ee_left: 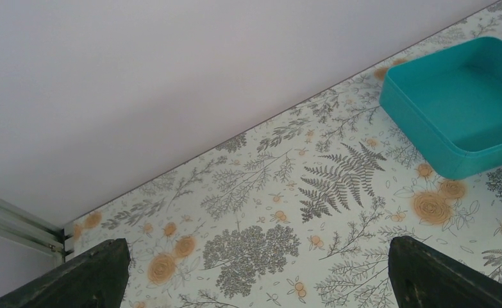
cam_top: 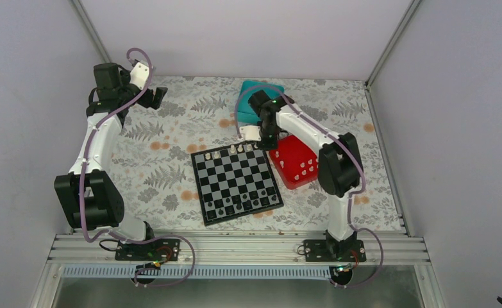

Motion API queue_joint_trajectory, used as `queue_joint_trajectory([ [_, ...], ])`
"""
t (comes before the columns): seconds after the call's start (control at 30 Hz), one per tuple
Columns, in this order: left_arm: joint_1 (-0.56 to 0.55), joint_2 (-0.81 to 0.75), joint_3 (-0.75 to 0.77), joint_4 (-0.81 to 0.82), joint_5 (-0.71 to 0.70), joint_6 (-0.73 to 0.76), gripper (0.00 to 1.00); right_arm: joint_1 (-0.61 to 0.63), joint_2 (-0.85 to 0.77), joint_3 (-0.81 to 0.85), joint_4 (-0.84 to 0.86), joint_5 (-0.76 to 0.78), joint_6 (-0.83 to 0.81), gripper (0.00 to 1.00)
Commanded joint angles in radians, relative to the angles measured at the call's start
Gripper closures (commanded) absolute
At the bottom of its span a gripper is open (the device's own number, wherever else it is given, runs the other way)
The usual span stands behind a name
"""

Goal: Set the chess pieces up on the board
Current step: Place the chess piece on the chessboard.

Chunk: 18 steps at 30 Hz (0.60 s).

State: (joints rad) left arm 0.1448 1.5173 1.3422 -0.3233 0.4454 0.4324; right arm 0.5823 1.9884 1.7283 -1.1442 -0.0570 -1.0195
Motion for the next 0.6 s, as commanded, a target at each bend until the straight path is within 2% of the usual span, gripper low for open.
queue_joint_trajectory([
  [0.0,0.006,-0.036,-0.002,0.013,0.014,-0.009,0.00,0.007,0.054,0.018,0.030,-0.025,0.008,0.90],
  [0.57,0.007,-0.038,-0.015,0.022,0.001,-0.003,0.00,0.005,0.164,0.027,0.072,-0.067,-0.013,0.89],
])
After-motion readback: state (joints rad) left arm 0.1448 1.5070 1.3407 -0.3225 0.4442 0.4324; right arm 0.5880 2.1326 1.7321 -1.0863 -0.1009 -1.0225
